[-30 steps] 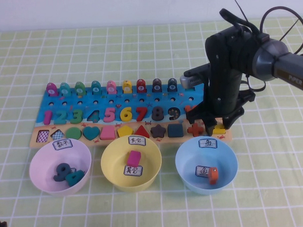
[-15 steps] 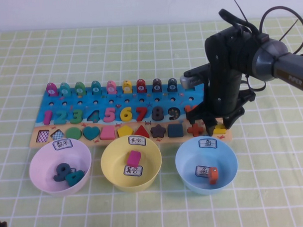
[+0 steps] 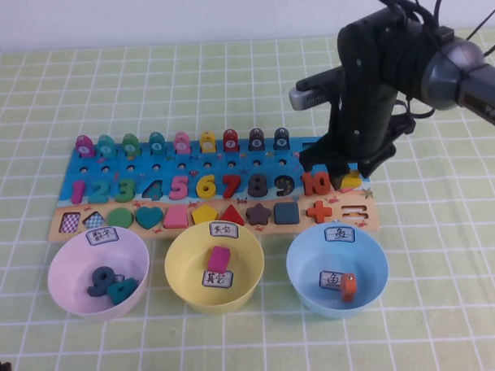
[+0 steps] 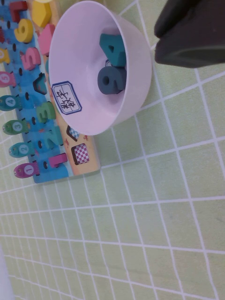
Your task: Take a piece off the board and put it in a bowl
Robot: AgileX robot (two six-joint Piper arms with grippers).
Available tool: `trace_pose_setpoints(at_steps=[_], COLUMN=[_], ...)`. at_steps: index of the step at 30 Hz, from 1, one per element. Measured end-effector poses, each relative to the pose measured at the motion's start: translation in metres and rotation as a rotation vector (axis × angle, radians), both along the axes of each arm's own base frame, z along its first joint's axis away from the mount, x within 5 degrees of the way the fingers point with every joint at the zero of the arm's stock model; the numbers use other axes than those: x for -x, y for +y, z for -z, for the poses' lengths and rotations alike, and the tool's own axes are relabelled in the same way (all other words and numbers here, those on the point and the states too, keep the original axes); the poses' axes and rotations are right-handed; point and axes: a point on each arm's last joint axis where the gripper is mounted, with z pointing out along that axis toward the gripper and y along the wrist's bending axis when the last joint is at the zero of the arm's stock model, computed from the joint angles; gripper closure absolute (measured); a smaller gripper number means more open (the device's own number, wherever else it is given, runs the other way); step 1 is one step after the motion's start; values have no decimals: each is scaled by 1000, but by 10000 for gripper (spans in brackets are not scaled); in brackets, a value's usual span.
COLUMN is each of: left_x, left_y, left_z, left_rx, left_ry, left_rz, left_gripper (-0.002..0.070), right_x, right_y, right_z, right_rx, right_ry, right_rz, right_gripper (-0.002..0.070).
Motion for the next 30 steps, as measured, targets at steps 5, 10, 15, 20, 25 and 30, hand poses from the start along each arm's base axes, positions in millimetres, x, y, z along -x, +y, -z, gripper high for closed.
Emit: trace_pose_setpoints(at_steps=[5, 10, 15, 20, 25, 30], left_x=[0, 0, 0, 0, 0, 0], left_y=[0, 0, 0, 0, 0, 0], left_z=[0, 0, 0, 0, 0, 0], left_rx=[0, 0, 0, 0, 0, 0], left_ry=[0, 0, 0, 0, 0, 0], left_rz=[0, 0, 0, 0, 0, 0], left_gripper=[679, 679, 679, 679, 679, 679], right_x=[5, 17, 39, 73, 104, 106], right_y=[2, 2, 8, 43, 90, 113], right_z=[-17, -52, -92, -111, -101, -68], right_rx=[-47, -111, -142, -193, -188, -146], right_ry=[-14, -60, -141, -161, -132, -68], right_rz=[-34, -90, -178, -368, -586, -685], right_gripper=[356, 356, 356, 356, 356, 356])
